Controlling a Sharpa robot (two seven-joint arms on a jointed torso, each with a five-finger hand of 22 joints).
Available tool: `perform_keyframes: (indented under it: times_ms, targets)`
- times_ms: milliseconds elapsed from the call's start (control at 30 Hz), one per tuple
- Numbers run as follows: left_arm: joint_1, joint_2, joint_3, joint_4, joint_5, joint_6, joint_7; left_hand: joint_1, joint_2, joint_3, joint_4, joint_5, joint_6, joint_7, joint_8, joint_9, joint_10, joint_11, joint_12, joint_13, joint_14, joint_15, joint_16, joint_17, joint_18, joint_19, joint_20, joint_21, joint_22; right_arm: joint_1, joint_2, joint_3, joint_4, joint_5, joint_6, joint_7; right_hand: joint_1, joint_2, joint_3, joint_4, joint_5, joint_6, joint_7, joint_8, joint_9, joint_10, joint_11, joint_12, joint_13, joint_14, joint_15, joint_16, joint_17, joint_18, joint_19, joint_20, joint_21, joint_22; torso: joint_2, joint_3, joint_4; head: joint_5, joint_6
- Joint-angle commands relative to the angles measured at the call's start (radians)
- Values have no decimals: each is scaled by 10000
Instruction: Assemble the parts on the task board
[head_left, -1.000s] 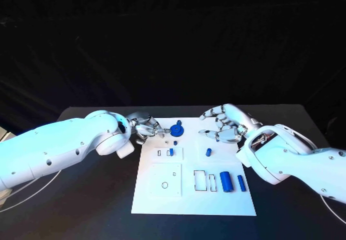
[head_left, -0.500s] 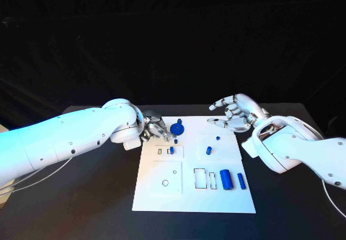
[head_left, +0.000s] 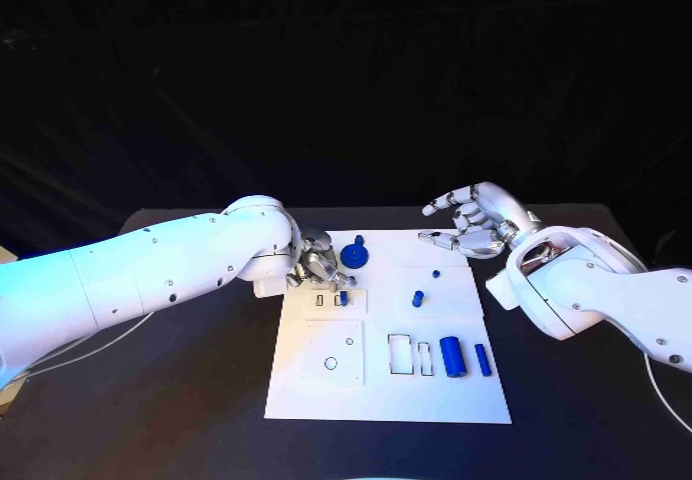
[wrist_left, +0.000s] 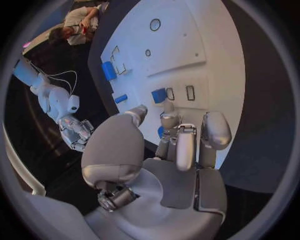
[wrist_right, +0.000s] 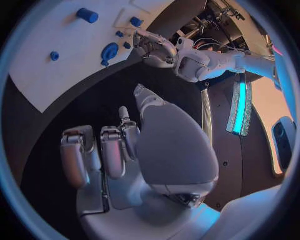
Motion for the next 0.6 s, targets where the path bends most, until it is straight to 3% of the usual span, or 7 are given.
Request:
perform_keyframes:
  times_ms: [33, 600]
  targets:
    - [35, 98, -15, -77, -154, 579, -131, -121, 12, -68, -18, 27, -74, -9, 29, 13, -29, 4, -17, -6, 699, -27, -18, 1565, -190, 44, 3, 39, 20, 5, 11, 4, -6, 25, 50, 43, 49, 31, -22, 34, 65, -1, 34, -37, -11, -67, 21, -28, 1094, 991, 87, -53, 2360, -68, 1029, 54, 44, 2632, 4, -6, 3, -7, -22]
    - [28, 416, -113, -359, 8, 824, -156, 341, 265, 45, -118, 40, -130, -8, 31, 162, -69, 3, 9, 7, 692, -22, -19, 1561, -186, 19, 29, 38, 19, 8, 47, 4, -55, 32, 101, 8, 38, 39, -24, 41, 70, 4, 33, -36, -11, -78, 21, -41, 1083, 989, 87, -57, 2352, -68, 1029, 54, 44, 2632, 10, -8, 9, -44, -78]
